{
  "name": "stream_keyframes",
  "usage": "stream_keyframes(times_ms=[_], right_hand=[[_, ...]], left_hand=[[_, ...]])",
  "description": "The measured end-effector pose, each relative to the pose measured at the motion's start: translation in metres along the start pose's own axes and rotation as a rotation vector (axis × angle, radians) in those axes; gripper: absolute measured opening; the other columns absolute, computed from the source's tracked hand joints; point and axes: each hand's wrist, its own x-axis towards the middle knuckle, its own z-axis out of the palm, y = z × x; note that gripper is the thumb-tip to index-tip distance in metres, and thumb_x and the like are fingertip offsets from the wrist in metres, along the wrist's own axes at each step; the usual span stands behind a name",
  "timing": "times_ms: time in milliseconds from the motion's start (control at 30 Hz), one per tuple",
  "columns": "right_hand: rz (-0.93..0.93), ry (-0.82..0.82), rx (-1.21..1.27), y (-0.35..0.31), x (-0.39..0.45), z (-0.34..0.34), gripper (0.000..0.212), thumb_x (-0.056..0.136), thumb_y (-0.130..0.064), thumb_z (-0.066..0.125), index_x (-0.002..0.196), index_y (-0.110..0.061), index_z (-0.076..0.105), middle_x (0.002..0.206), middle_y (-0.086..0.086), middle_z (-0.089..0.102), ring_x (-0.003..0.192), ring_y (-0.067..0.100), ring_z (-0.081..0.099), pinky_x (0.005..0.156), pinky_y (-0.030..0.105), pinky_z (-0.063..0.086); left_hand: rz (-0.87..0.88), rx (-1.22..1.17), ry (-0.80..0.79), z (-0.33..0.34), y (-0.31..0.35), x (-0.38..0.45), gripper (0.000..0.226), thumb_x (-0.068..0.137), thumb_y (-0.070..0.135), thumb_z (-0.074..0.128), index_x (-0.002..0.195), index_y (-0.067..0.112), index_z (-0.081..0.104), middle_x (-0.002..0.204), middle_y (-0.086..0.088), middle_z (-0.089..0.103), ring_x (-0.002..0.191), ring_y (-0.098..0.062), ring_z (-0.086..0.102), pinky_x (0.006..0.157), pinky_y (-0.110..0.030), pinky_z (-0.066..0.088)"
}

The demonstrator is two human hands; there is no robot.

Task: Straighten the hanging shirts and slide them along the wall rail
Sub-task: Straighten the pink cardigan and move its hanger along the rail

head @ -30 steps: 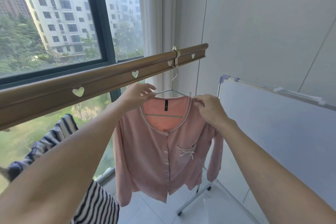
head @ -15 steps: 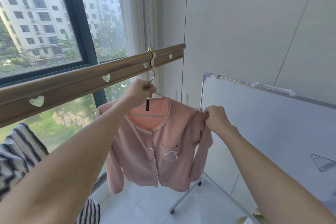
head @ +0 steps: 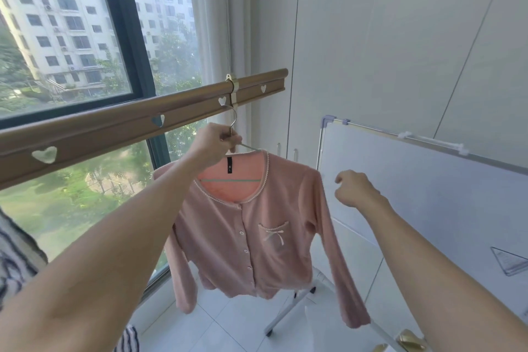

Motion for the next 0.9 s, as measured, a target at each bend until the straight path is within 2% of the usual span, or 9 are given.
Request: stream_keyframes(times_ms=[133, 267, 333, 400, 533, 633, 733, 833, 900], right_hand=[[-0.429, -0.025, 0.316, -0.033, -0.004, 0.001, 0.039, 0.084, -0.010, 0.064, 0.121, -0.022, 0.064, 0.114, 0.004, 0.063, 0.099, 0.021, 0.060, 0.085, 0.024, 0.044], [-0.562, 0.006, 0.351, -0.068, -0.003, 0.009, 0.026, 0.086, -0.011, 0.067, 0.109, -0.020, 0.072, 0.101, -0.001, 0.069, 0.092, 0.018, 0.065, 0.092, 0.031, 0.049], [-0.609, 0.074, 0.291, -0.076, -0.001, 0.017, 0.022, 0.086, -0.008, 0.066, 0.104, -0.017, 0.075, 0.096, 0.001, 0.071, 0.091, 0.020, 0.063, 0.098, 0.038, 0.046], [-0.647, 0.128, 0.249, -0.080, 0.001, 0.021, 0.020, 0.085, -0.009, 0.068, 0.103, -0.013, 0.074, 0.097, 0.004, 0.071, 0.089, 0.018, 0.059, 0.097, 0.041, 0.045], [-0.718, 0.181, 0.194, -0.089, -0.002, 0.030, 0.023, 0.083, -0.013, 0.071, 0.105, -0.014, 0.068, 0.094, 0.002, 0.061, 0.088, 0.020, 0.055, 0.082, 0.037, 0.045], [-0.722, 0.255, 0.226, -0.094, -0.001, 0.032, 0.012, 0.080, 0.001, 0.062, 0.079, -0.010, 0.067, 0.070, -0.006, 0.050, 0.075, 0.024, 0.053, 0.072, 0.034, 0.036], [-0.713, 0.254, 0.239, -0.090, 0.006, 0.030, 0.016, 0.078, 0.006, 0.060, 0.073, -0.007, 0.067, 0.066, -0.006, 0.051, 0.069, 0.021, 0.048, 0.073, 0.032, 0.032], [-0.682, 0.222, 0.247, -0.084, 0.016, 0.032, 0.015, 0.081, 0.004, 0.060, 0.075, -0.007, 0.068, 0.070, 0.006, 0.064, 0.072, 0.027, 0.057, 0.068, 0.037, 0.043], [-0.657, 0.215, 0.227, -0.083, 0.021, 0.034, 0.017, 0.084, 0.002, 0.058, 0.083, -0.011, 0.070, 0.081, 0.010, 0.069, 0.082, 0.031, 0.061, 0.074, 0.040, 0.048]], left_hand=[[0.030, 0.062, -0.015, -0.003, 0.002, 0.000, 0.023, 0.093, 0.023, 0.063, 0.078, 0.008, 0.072, 0.069, -0.003, 0.069, 0.040, -0.007, 0.037, 0.041, -0.018, 0.032], [0.049, 0.087, -0.014, -0.007, 0.002, -0.004, 0.026, 0.093, 0.024, 0.063, 0.075, 0.008, 0.071, 0.073, -0.009, 0.071, 0.039, -0.008, 0.034, 0.036, -0.014, 0.028], [0.047, 0.067, -0.025, -0.010, 0.001, -0.006, 0.023, 0.094, 0.023, 0.063, 0.079, 0.007, 0.072, 0.076, -0.006, 0.073, 0.042, -0.008, 0.037, 0.039, -0.014, 0.031], [0.042, 0.035, -0.037, -0.013, -0.001, -0.007, 0.021, 0.093, 0.022, 0.063, 0.082, 0.007, 0.073, 0.077, -0.004, 0.074, 0.052, -0.011, 0.044, 0.050, -0.020, 0.039], [0.037, -0.014, -0.045, -0.018, -0.006, -0.011, 0.020, 0.093, 0.021, 0.064, 0.084, 0.005, 0.072, 0.076, -0.004, 0.074, 0.064, -0.015, 0.053, 0.063, -0.028, 0.045], [0.057, -0.098, -0.132, -0.027, -0.012, -0.013, 0.016, 0.095, 0.016, 0.061, 0.095, 0.003, 0.070, 0.085, -0.006, 0.075, 0.074, -0.016, 0.066, 0.072, -0.028, 0.050], [-0.006, -0.200, -0.102, -0.047, -0.027, -0.012, 0.017, 0.100, 0.015, 0.052, 0.104, 0.007, 0.066, 0.093, -0.005, 0.071, 0.085, -0.016, 0.066, 0.082, -0.027, 0.049], [-0.080, -0.061, -0.091, -0.067, -0.051, -0.016, 0.014, 0.097, 0.026, 0.058, 0.103, 0.019, 0.068, 0.097, 0.005, 0.070, 0.088, -0.009, 0.064, 0.084, -0.025, 0.048], [-0.096, 0.063, -0.101, -0.074, -0.067, -0.023, 0.013, 0.088, 0.033, 0.069, 0.098, 0.025, 0.073, 0.095, 0.012, 0.073, 0.091, -0.002, 0.066, 0.085, -0.021, 0.048]])
